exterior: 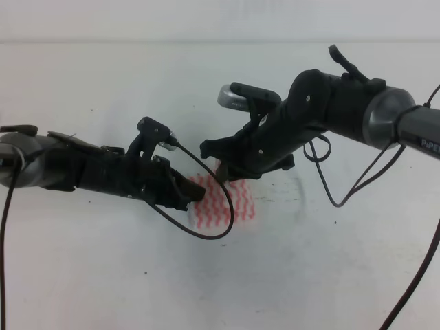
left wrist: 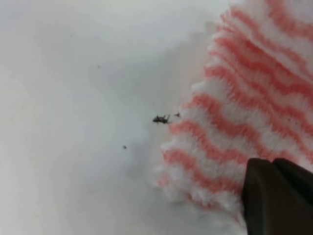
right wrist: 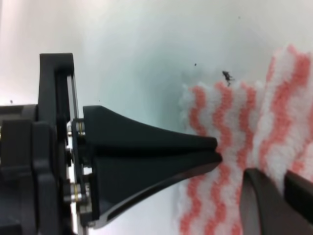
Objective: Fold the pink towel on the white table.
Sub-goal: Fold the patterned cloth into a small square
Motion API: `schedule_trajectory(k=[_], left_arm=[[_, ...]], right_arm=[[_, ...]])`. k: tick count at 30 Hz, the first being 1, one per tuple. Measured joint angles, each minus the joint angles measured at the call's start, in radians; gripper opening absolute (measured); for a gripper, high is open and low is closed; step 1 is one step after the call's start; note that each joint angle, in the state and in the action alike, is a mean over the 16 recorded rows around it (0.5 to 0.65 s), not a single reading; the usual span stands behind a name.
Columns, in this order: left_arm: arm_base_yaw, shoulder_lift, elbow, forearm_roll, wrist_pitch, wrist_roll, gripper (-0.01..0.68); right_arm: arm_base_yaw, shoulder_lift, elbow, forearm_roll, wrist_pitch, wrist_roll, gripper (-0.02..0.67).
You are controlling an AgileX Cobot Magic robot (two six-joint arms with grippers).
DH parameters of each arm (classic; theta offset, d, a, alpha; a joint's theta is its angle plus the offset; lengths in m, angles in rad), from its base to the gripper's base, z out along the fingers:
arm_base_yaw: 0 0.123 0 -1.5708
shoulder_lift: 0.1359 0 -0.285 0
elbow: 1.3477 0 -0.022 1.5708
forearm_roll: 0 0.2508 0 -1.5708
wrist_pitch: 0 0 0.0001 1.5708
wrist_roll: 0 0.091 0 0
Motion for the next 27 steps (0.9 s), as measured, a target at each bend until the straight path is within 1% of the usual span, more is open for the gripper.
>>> schedule_trajectory(k=[21, 27], left_arm=[[0.0, -0.009, -0.001, -0.001, 0.001, 0.014, -0.004], [0.011, -0.03, -0.002, -0.002, 0.019, 0.025, -0.004]], right_arm=[[0.0, -0.001, 0.0, 0.0, 0.016, 0.0, -0.01], [0.0, -0.001, 0.0, -0.001, 0.016, 0.0, -0.011]])
